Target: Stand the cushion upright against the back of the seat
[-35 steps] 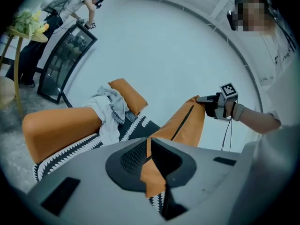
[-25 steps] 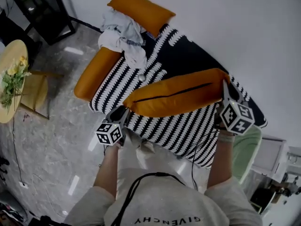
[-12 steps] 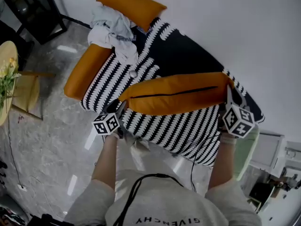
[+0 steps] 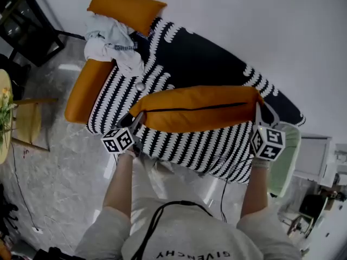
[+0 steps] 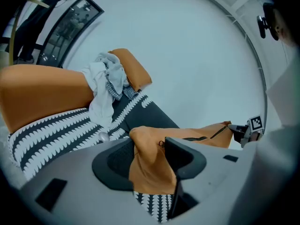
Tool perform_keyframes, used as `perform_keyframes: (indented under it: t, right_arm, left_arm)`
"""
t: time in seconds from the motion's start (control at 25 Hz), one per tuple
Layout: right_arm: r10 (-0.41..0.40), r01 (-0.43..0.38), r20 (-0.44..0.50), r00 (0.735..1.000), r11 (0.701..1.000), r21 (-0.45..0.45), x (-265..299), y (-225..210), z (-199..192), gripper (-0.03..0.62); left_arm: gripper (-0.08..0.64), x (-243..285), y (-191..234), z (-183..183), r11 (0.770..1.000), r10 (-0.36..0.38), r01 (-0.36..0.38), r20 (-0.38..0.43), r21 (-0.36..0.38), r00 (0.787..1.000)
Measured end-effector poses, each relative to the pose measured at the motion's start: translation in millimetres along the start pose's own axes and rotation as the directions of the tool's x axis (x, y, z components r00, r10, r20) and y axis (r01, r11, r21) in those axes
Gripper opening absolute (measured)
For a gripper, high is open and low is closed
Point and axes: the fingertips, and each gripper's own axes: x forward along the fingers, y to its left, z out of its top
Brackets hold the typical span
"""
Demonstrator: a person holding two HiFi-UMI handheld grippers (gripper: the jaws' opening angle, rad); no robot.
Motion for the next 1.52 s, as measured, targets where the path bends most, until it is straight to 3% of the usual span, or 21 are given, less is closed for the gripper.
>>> perform_keyframes:
  t: [0.12, 0.32, 0.48, 0.68, 0.84, 1.04, 1.52]
  right_arm:
    - [-0.025, 0.025, -0.023, 0.999, 1.000, -0.019, -4.4, -11.6, -20.0, 0.046]
    - [-0.067, 0.068, -0.070, 0.995, 0.998, 0.016, -10.5, -29.6, -56.8, 0.044]
    - [-0.070, 0.074, -0.101, 0.992, 0.997, 0.033, -13.9, -39.1, -83.9, 0.044]
    - [-0.075, 0.087, -0.124, 0.989, 0.992, 0.093, -25.8, -51.9, -118.6, 0.044]
    - [-0.071, 0.092, -0.127, 0.989, 0.982, 0.165, -33.6, -56.4, -136.6, 0.044]
    - [-0.065, 0.089, -0.139, 0.988, 0.981, 0.173, -36.6, -64.0, -152.9, 0.044]
    - [-0.053, 0.088, -0.152, 0.987, 0.969, 0.232, -38.6, -95.8, -192.3, 0.043]
  left_arm:
    - [0.121, 10.8, -11.8, 5.3, 1.000, 0.005, -0.005, -0.004, 0.028, 1.000]
    - [0.073, 30.0, -32.6, 11.8, 0.991, 0.004, 0.004, -0.064, 0.132, 0.998]
    - [0.056, 39.1, -51.7, 10.6, 0.976, 0.010, 0.005, -0.068, 0.217, 0.998]
    - [0.054, 46.8, -68.3, 10.3, 0.986, 0.002, 0.004, -0.035, 0.165, 0.999]
    - [0.054, 58.1, -79.3, 12.0, 0.979, 0.032, -0.026, -0.027, 0.200, 0.999]
    - [0.054, 72.3, -90.2, 13.6, 0.974, 0.051, -0.043, -0.029, 0.223, 0.998]
    - [0.051, 88.8, -137.6, 13.3, 0.979, -0.011, 0.014, -0.016, 0.205, 1.000]
